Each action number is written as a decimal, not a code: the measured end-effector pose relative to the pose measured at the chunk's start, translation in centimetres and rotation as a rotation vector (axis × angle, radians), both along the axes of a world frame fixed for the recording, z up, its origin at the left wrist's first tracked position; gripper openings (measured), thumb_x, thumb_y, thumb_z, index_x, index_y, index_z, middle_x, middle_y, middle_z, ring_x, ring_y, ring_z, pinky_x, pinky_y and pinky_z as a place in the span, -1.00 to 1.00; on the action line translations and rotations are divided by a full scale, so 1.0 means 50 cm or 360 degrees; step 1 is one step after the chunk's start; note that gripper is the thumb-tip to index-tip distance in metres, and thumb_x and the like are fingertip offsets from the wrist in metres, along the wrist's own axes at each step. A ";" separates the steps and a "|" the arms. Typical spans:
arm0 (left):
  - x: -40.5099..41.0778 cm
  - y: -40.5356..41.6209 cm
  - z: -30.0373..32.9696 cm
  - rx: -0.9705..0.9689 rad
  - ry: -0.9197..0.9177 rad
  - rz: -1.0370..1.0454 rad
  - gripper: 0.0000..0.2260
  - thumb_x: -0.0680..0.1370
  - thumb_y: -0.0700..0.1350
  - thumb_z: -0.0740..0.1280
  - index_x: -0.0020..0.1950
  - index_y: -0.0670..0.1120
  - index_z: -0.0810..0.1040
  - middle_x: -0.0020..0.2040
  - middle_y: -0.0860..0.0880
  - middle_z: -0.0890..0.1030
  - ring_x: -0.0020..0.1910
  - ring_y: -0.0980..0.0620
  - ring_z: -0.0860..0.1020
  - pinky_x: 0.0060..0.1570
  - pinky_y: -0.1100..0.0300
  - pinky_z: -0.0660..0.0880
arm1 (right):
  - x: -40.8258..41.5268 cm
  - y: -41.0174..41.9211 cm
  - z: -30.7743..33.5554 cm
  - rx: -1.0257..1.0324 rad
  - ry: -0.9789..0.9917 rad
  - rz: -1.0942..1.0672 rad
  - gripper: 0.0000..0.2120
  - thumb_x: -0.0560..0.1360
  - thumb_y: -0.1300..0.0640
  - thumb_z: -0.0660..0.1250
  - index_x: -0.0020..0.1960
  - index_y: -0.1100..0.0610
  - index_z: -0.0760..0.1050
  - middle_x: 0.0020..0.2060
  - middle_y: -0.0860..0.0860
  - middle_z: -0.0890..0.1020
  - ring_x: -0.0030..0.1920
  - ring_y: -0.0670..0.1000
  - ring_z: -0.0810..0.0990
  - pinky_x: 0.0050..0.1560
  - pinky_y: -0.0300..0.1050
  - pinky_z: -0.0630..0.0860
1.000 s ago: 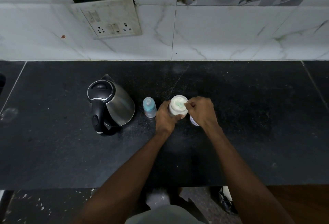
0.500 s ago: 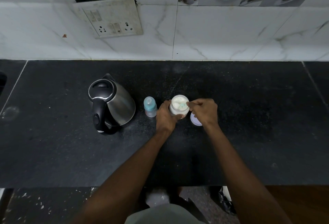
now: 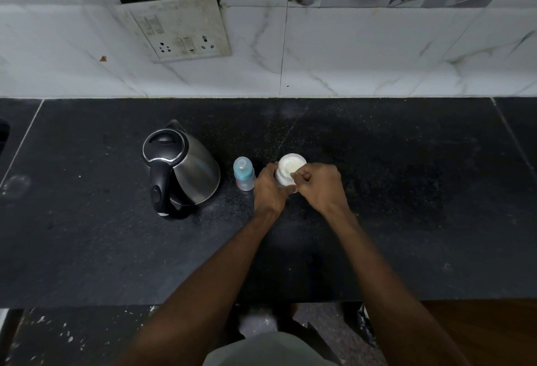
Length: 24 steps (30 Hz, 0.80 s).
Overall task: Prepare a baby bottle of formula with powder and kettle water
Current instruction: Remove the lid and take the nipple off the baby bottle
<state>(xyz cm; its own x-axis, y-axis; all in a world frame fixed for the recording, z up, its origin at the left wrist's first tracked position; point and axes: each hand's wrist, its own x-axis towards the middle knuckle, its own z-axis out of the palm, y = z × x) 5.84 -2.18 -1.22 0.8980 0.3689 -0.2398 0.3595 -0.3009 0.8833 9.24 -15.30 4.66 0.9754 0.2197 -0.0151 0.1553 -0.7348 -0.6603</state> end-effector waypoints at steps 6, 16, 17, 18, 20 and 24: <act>-0.001 0.000 0.003 0.0023 -0.0001 -0.0012 -0.55 0.39 -0.11 0.65 0.19 -0.07 0.55 0.10 -0.03 0.65 0.06 0.01 0.64 0.09 0.03 0.62 | 0.009 -0.004 0.006 -0.0198 -0.0207 0.0277 -0.81 0.51 0.15 0.46 -0.26 0.19 0.68 -0.29 0.09 0.67 -0.27 0.13 0.63 -0.23 0.06 0.59; -0.001 0.000 0.004 -0.0012 0.0037 0.0004 -0.47 0.36 -0.07 0.67 0.25 -0.06 0.55 0.13 -0.01 0.66 0.09 0.02 0.65 0.13 0.01 0.64 | 0.030 -0.014 0.003 -0.0195 -0.0259 0.0469 -0.87 0.51 0.15 0.48 -0.18 0.17 0.72 -0.24 0.07 0.69 -0.23 0.09 0.65 -0.21 -0.04 0.55; -0.001 0.000 0.006 -0.0013 0.0038 0.0005 -0.46 0.35 -0.08 0.68 0.26 -0.07 0.55 0.14 -0.01 0.66 0.10 0.01 0.65 0.15 0.00 0.63 | 0.033 -0.015 0.000 -0.0109 -0.0191 0.0362 -0.89 0.51 0.16 0.49 -0.17 0.15 0.73 -0.24 0.05 0.70 -0.23 0.06 0.65 -0.19 -0.09 0.54; 0.000 0.000 0.006 -0.0007 0.0037 0.0005 -0.44 0.35 -0.09 0.68 0.27 -0.08 0.55 0.15 -0.02 0.67 0.11 0.00 0.65 0.17 0.00 0.62 | 0.036 -0.018 -0.001 -0.0011 -0.0127 0.0230 -0.91 0.50 0.17 0.50 -0.16 0.14 0.73 -0.24 0.03 0.71 -0.22 0.02 0.66 -0.17 -0.15 0.53; 0.001 0.000 0.004 0.0012 0.0033 0.0011 -0.41 0.34 -0.13 0.68 0.30 -0.11 0.55 0.19 -0.04 0.66 0.16 -0.03 0.63 0.22 -0.02 0.59 | 0.043 -0.025 -0.006 0.0142 0.0014 -0.0008 -0.93 0.50 0.17 0.53 -0.14 0.15 0.74 -0.24 -0.03 0.74 -0.22 -0.07 0.67 -0.14 -0.23 0.53; 0.002 -0.001 0.006 0.0047 0.0051 0.0014 -0.40 0.34 -0.17 0.68 0.32 -0.14 0.54 0.23 -0.05 0.66 0.23 -0.05 0.62 0.28 -0.07 0.57 | 0.043 -0.036 -0.003 0.0365 0.0332 -0.0386 -0.86 0.48 0.09 0.53 -0.20 0.14 0.74 -0.38 -0.10 0.69 -0.35 -0.13 0.63 -0.16 -0.18 0.59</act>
